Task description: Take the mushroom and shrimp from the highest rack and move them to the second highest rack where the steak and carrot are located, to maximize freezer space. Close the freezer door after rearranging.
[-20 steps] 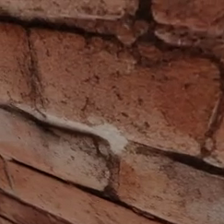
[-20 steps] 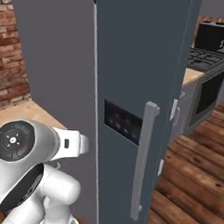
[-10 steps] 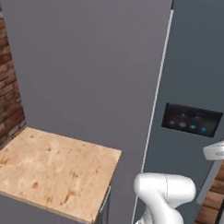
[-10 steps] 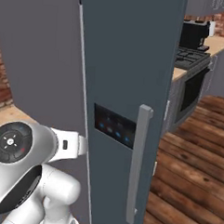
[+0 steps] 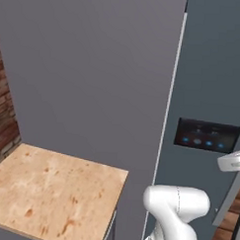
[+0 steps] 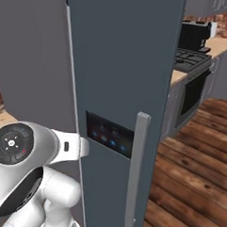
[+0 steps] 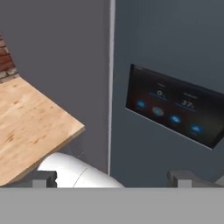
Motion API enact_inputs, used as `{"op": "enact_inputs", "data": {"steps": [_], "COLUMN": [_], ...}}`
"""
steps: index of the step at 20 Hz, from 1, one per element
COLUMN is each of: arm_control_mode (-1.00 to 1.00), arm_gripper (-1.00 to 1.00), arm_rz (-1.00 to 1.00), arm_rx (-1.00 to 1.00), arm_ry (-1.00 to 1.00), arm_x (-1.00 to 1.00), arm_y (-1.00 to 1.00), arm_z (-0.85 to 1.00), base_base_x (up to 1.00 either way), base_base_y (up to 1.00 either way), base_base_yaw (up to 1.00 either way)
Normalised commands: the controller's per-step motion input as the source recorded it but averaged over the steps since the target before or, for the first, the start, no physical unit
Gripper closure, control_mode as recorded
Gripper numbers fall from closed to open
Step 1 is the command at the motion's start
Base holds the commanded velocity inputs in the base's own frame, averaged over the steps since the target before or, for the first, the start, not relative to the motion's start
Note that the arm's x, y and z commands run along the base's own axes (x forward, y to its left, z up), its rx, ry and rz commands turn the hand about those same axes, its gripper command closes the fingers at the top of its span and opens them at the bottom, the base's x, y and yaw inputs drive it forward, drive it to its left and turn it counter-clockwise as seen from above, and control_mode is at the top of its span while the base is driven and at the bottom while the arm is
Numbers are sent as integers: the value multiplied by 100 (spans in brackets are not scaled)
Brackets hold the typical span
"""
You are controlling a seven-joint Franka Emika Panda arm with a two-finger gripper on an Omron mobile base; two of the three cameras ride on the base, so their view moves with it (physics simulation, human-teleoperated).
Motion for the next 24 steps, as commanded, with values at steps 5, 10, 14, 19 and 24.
{"op": "enact_inputs", "data": {"steps": [5,10,14,19,24], "arm_control_mode": [100,-100,-100,-100,-100], "arm_gripper": [-100,-100,-100,-100,-100], "arm_rz": [0,0,-2,-29,-32], "arm_rx": [0,0,13,20,42], "arm_ry": [0,0,0,13,0], "arm_x": [0,5,46,63,41], "arm_y": [0,0,-7,-1,-25], "arm_z": [0,0,0,8,17], "base_base_x": [42,23,0,0,0], "base_base_y": [0,0,0,0,0], "base_base_yaw": [0,0,0,0,0]}}
